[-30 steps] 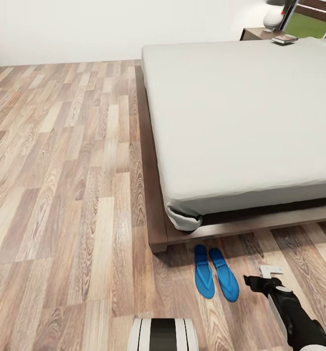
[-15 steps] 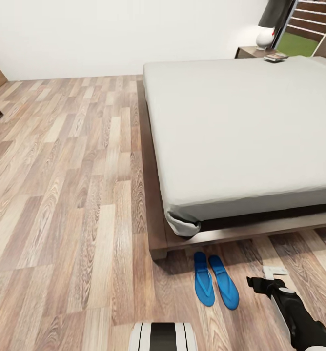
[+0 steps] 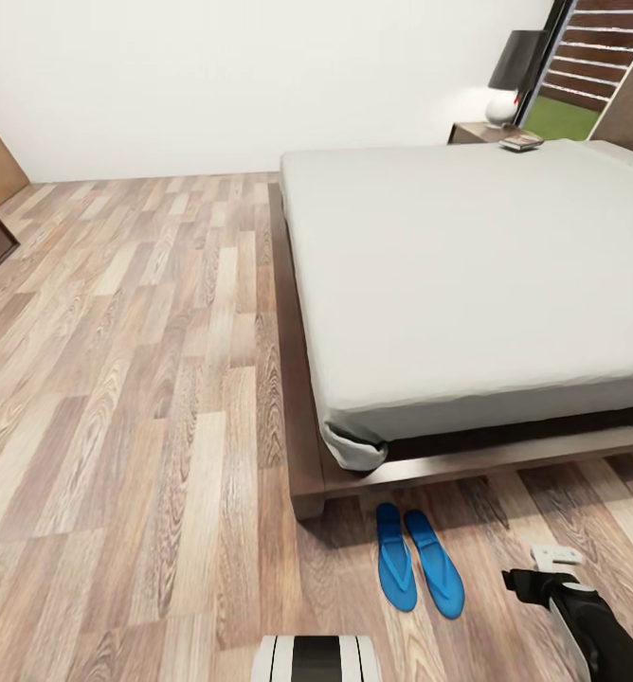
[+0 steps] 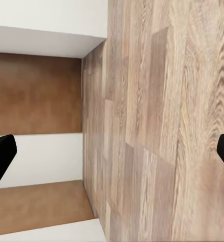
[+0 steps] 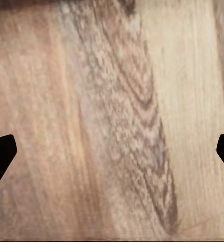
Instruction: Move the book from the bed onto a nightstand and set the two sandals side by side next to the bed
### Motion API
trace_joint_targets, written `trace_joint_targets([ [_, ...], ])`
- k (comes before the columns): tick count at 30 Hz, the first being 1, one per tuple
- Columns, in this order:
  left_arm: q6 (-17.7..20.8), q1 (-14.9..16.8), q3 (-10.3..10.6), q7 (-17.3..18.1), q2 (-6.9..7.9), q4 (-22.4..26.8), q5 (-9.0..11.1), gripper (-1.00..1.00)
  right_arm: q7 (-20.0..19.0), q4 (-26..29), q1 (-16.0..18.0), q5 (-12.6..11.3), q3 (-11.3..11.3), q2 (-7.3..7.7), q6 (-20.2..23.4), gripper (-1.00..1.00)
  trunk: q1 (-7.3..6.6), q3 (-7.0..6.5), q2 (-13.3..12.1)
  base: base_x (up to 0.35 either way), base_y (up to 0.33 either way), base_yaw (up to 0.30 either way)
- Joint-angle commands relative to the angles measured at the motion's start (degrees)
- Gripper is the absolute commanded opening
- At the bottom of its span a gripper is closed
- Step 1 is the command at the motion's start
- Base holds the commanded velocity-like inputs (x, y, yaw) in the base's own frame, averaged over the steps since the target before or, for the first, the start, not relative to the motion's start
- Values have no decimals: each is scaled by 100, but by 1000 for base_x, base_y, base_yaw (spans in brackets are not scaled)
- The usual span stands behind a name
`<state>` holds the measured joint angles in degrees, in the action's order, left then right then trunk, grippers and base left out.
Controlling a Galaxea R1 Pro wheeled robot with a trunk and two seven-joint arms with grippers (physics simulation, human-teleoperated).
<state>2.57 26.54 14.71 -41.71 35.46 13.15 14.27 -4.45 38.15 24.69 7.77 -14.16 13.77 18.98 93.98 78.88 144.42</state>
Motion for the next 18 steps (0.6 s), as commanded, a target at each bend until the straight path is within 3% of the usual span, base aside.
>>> trace_joint_targets([
  [1,19,1,50,42,5,-8,47,100,-47,-58,1,58,-25,21,28,100,-3,-19,0,0,0,0],
  [8,-28,1,44,346,5,-68,65,100,-47,-554,-1,51,-19,229,-1,100,-21,-174,-9,0,0,0],
  [11,-75,-2,39,643,5,-81,80,100,-47,-860,-4,50,-19,310,-162,100,-29,-241,-13,0,0,0],
  [14,-191,-5,29,1133,9,-165,93,100,-47,-1226,-6,50,-18,373,-465,100,-37,-307,-17,0,0,0],
  [15,-313,-6,16,1543,14,-322,108,100,-45,-1478,-7,49,-17,398,-669,100,-39,-329,-19,0,0,0],
  [18,-607,-7,2,2221,16,-628,127,100,-42,-1803,-17,46,-19,420,-914,100,-47,-396,-23,0,0,0],
])
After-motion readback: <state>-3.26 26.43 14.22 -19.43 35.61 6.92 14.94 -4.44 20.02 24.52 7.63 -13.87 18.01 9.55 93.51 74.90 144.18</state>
